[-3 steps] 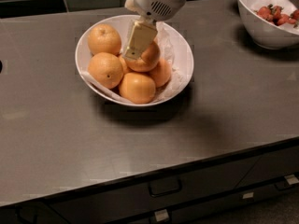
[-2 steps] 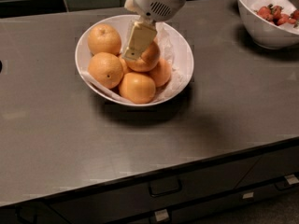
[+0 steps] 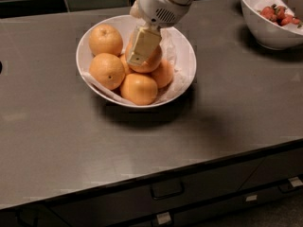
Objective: Pick orange from white bowl
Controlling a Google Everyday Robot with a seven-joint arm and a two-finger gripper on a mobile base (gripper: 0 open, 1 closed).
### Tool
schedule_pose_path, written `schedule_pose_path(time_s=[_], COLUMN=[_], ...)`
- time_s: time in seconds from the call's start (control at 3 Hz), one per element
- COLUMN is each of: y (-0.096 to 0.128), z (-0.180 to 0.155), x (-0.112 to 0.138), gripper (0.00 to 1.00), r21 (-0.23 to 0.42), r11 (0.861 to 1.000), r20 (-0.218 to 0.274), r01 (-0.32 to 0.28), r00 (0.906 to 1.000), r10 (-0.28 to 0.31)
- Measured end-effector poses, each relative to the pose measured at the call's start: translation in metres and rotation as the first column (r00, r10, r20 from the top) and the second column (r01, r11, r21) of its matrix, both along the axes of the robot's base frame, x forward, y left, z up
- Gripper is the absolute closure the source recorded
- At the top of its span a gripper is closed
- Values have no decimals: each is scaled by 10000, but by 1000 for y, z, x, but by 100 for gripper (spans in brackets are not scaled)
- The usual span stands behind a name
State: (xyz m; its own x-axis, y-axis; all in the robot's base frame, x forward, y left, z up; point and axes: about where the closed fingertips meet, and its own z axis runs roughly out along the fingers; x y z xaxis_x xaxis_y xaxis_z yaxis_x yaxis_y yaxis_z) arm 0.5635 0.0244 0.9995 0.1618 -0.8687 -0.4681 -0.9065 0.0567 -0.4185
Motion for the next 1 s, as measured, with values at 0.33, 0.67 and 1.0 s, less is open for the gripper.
schedule_pose_path(time_s=[0.33, 0.67, 1.0], y=[0, 0, 0], z=[-10, -22, -22], x=[6, 12, 12], gripper=[27, 28, 27], r21=[-21, -35, -35], r11=[10000, 9999, 9999], r20=[-217, -471, -471], r01=[-56, -151, -151], r00=[9997, 9988, 9988], r10=[56, 149, 149])
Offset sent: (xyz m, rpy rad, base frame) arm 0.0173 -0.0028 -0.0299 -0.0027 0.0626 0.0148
